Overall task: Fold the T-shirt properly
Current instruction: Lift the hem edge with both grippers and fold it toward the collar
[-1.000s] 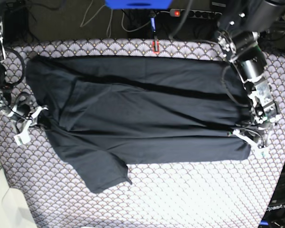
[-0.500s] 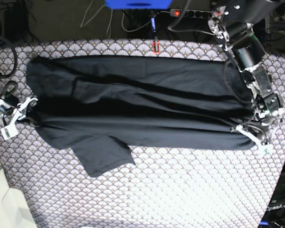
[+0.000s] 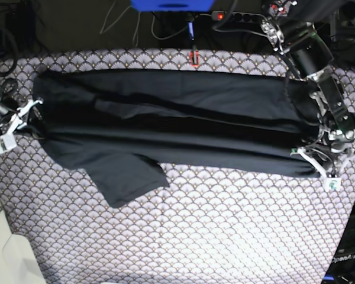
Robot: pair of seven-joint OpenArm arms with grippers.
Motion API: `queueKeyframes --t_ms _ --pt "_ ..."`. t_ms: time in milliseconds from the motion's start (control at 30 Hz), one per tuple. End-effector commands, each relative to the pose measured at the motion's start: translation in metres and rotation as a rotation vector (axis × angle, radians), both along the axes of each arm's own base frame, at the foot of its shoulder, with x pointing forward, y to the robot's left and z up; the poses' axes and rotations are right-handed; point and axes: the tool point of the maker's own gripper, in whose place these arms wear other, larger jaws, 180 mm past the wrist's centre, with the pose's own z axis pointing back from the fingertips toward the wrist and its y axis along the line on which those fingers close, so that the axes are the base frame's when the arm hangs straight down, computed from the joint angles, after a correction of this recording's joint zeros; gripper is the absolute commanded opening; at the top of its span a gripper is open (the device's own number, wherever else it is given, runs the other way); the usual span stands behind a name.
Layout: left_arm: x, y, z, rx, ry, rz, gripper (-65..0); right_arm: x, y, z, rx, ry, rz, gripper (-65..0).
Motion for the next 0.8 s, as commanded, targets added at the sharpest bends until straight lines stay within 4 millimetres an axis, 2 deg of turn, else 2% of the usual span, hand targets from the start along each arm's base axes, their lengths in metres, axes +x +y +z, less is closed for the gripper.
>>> queueKeyframes --t_ms 0,133,433,767 --pt "0.009 0.008 0.019 0.027 -0.045 0.0 -65.0 0.008 -0.007 0.017 0.0 -0.049 -0.008 -65.0" --pt "-0.007 0.008 0.004 0.025 -0.001 -0.002 -65.0 -0.004 -0.006 0.008 0.002 -0.019 -0.007 -65.0" --pt "-0.034 0.013 -0.005 0.065 0.037 -0.004 -65.0 -0.031 -0.016 -0.001 0.027 -0.013 -0.05 -65.0" --pt "-0.038 0.012 -0.016 0.052 0.06 -0.006 -65.0 -0.044 -0.012 -0.012 0.043 0.019 -0.059 -65.0"
